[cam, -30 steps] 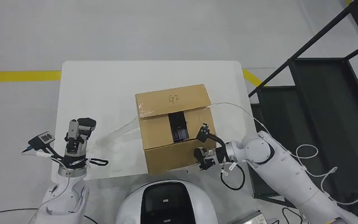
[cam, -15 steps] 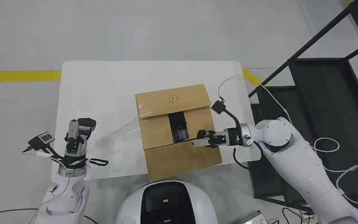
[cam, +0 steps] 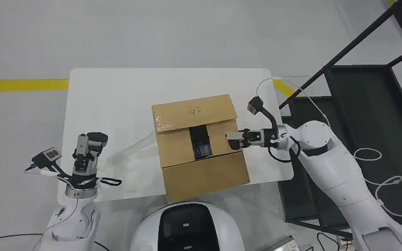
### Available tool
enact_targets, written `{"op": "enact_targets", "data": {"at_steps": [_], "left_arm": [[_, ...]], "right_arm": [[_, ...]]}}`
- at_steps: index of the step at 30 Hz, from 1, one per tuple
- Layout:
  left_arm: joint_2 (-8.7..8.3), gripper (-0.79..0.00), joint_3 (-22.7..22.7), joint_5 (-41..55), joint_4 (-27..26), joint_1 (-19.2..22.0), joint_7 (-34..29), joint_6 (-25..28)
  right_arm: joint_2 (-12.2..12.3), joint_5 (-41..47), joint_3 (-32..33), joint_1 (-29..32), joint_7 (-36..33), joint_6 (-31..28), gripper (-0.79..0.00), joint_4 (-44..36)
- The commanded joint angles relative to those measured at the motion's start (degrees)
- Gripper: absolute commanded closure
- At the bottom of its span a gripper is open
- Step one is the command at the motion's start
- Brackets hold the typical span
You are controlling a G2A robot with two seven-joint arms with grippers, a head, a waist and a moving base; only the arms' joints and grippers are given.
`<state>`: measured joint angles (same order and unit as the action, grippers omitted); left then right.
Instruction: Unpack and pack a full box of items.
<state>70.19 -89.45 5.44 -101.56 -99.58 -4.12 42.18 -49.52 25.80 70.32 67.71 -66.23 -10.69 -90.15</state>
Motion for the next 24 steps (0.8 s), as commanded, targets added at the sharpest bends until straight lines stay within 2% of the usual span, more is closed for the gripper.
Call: {"op": "enact_targets", "data": {"at_steps": [1, 12, 15, 24], "left_arm": [[0.00, -0.785, 0.0, 0.0, 0.0, 0.0, 0.0, 0.0], [0.00, -0.785, 0.0, 0.0, 0.0, 0.0, 0.0, 0.0], [0.00, -0.785, 0.0, 0.0, 0.0, 0.0, 0.0, 0.0], [0.00, -0.785, 0.0, 0.0, 0.0, 0.0, 0.0, 0.0]], "right_arm": [[0.0, 0.0, 0.0, 0.0, 0.0, 0.0, -0.785, 0.0], [0.0, 0.0, 0.0, 0.0, 0.0, 0.0, -0.785, 0.0], [-0.3, 0.6, -0.6, 0.3, 2.6, 1.5, -0.785, 0.1], [-2.1, 3.9, -4.8, -4.8, 5.8, 3.9, -0.785, 7.2]]}}
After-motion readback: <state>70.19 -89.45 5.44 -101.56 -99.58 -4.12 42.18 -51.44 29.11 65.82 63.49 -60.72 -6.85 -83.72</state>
